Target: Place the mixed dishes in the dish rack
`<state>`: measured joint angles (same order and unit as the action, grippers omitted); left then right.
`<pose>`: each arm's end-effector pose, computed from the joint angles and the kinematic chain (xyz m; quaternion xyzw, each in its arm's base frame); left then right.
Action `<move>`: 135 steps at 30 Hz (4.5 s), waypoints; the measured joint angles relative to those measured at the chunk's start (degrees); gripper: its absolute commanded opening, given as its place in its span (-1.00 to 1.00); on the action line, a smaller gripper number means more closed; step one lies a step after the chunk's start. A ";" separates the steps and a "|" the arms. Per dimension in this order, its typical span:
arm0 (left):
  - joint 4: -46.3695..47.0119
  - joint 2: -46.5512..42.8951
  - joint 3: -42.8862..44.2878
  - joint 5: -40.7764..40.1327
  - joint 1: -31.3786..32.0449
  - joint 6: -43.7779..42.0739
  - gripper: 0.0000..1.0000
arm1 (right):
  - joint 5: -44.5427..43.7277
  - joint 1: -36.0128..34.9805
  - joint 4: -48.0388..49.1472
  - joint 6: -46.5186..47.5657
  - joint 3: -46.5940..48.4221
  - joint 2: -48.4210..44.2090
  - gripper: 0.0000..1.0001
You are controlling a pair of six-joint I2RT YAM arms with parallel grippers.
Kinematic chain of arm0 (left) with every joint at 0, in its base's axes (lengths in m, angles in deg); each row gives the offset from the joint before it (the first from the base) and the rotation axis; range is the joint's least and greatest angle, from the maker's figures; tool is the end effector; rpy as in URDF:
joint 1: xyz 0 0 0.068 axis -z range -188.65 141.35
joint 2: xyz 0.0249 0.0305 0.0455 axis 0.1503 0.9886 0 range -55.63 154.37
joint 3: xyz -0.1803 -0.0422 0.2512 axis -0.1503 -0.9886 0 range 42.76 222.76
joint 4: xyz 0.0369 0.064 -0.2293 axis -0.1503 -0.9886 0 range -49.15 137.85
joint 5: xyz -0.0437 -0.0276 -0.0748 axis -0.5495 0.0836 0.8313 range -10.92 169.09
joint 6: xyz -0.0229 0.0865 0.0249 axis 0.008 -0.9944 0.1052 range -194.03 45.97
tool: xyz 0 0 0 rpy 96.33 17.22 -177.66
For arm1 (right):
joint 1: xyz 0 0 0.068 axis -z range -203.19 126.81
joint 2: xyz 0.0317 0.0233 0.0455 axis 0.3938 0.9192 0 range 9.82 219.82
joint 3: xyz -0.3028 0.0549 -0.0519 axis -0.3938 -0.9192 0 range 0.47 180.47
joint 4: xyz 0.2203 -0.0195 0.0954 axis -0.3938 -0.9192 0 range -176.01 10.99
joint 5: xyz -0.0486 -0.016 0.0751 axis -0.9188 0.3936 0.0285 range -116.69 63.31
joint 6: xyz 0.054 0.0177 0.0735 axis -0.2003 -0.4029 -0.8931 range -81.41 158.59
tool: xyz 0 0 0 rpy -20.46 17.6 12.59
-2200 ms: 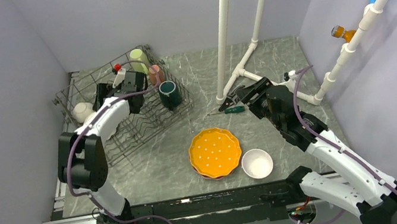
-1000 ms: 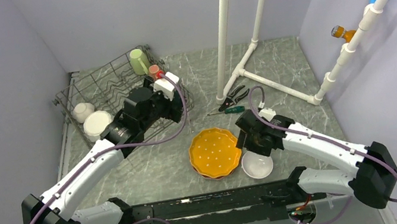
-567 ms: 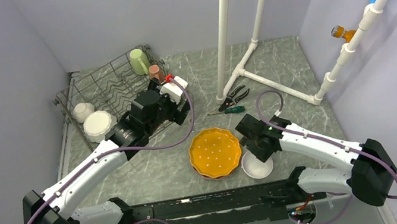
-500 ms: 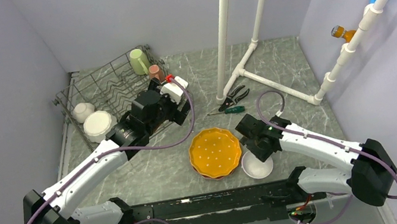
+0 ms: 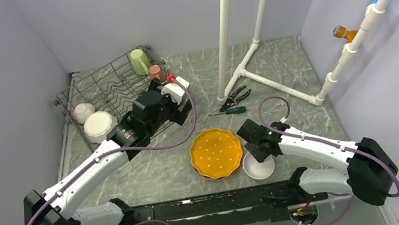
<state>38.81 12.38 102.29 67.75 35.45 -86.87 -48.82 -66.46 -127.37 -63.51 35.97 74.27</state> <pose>0.2155 -0.1858 0.3752 0.3312 0.7334 -0.0818 0.5880 0.1278 0.0772 0.1850 0.4976 0.8392 0.0468 0.2144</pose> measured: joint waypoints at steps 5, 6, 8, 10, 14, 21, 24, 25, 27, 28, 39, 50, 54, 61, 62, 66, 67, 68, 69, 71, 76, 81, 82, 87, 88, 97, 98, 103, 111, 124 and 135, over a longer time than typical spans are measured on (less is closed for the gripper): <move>-0.04 0.24 0.00 -0.09 0.00 0.02 0.98 | 0.22 0.00 2.01 -1.25 -1.68 0.15 -0.61; 0.00 0.24 0.00 -0.09 0.00 0.00 0.98 | 0.52 0.00 2.34 -1.68 -1.73 0.15 -0.70; 0.04 0.24 0.00 -0.07 0.00 0.00 0.94 | 0.61 -0.02 2.71 -1.86 -1.68 0.09 -0.92; 0.07 0.39 0.00 0.00 0.00 0.04 0.91 | 0.59 0.07 1.60 -1.68 -1.01 -0.24 -1.00; -0.04 0.52 0.00 1.05 0.00 0.07 0.93 | -0.07 0.17 -0.52 -1.66 -0.02 -2.47 -1.00; 0.07 0.66 0.02 4.20 0.04 0.59 0.99 | -4.72 0.63 2.23 1.27 -1.66 -14.80 -1.00; -0.17 1.66 0.66 9.11 0.04 1.64 0.99 | -6.45 0.87 7.54 5.66 -4.02 -22.60 -1.00; -0.17 2.03 0.81 11.28 0.04 2.05 0.99 | -6.73 0.94 9.90 6.97 -4.87 -25.05 -1.00; -0.17 2.78 0.87 16.74 0.04 3.23 0.99 | -7.02 1.01 14.25 9.16 -6.36 -28.83 -1.00; -0.17 3.23 0.96 19.76 0.04 4.00 0.99 | -6.97 1.09 16.72 10.21 -7.10 -30.51 -1.00; 0.17 7.26 2.47 34.77 0.15 9.27 0.99 | -2.80 1.29 41.55 15.85 -8.92 -31.71 -1.00; 1.51 7.69 3.19 36.22 0.15 13.81 0.99 | 4.79 1.84 57.53 13.94 -8.98 -23.17 -1.00; 1.86 8.44 3.32 36.70 0.15 15.61 0.99 | 7.37 1.88 61.79 12.50 -9.03 -19.85 -1.00; 0.90 10.29 5.01 37.03 0.15 17.00 0.99 | 11.45 2.08 66.90 11.80 -9.05 -16.72 -1.00; 0.85 10.47 5.14 37.00 0.15 17.00 0.99 | 12.04 2.12 67.49 11.63 -9.05 -16.46 -1.00; 0.57 10.60 5.16 37.00 0.15 17.00 0.81 | 13.35 2.27 69.24 11.39 -9.05 -15.37 -1.00; 0.59 10.60 5.16 37.00 0.15 17.00 0.73 | 13.66 2.29 69.55 11.37 -9.05 -15.10 -1.00; 0.61 10.60 5.18 37.00 0.15 16.96 0.64 | 13.84 2.29 69.85 11.37 -9.05 -14.88 -1.00; 0.59 10.60 5.18 36.98 0.15 16.98 0.56 | 13.94 2.29 69.94 11.37 -9.05 -14.75 -1.00; 0.55 10.60 5.18 37.05 0.15 16.94 0.43 | 14.05 2.36 70.27 11.37 -9.05 -14.58 -1.00; 0.55 10.60 5.44 36.98 0.35 16.85 0.32 | 14.21 2.78 70.51 11.28 -9.11 -14.58 -1.00; 0.31 11.02 6.03 37.00 0.35 16.87 -0.26 | 14.32 3.10 70.75 11.30 -9.11 -14.62 -1.00; 0.24 11.17 6.23 36.98 0.35 16.85 -0.58 | 14.34 3.10 70.75 11.30 -9.11 -14.62 -1.00; -0.33 11.34 6.47 35.82 0.48 16.50 -1.00 | 14.29 3.32 70.71 11.80 -9.11 -14.40 -0.90; -0.37 11.32 6.47 35.23 0.61 16.44 -1.00 | 14.29 3.39 70.66 11.93 -9.11 -14.40 -0.82; -0.55 9.38 4.61 22.91 0.24 14.91 -1.00 | 14.03 3.58 66.45 14.40 -7.58 -14.40 0.52; -0.68 9.18 4.46 20.92 0.13 14.78 -1.00 | 13.66 3.63 65.22 15.04 -7.02 -14.43 0.55; -1.38 8.50 4.33 13.35 0.13 13.53 -1.00 | 11.80 3.98 58.64 16.81 -4.55 -14.82 0.57; -3.19 7.02 3.98 -6.88 0.20 13.94 -1.00 | 8.85 4.63 47.87 19.06 -1.64 -15.61 0.46; -28.72 18.25 15.58 -37.97 -8.11 39.58 -1.00 | 5.84 5.05 36.65 20.57 -1.25 -22.05 0.41; -40.83 21.42 15.65 -36.02 -15.72 47.45 -1.00 | 2.25 5.20 33.33 24.37 -1.33 -29.16 0.40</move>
<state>-2.02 33.80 117.93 31.73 19.73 -39.42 -46.57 -61.25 -94.04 -39.14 34.64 45.11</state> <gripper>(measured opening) 0.647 0.708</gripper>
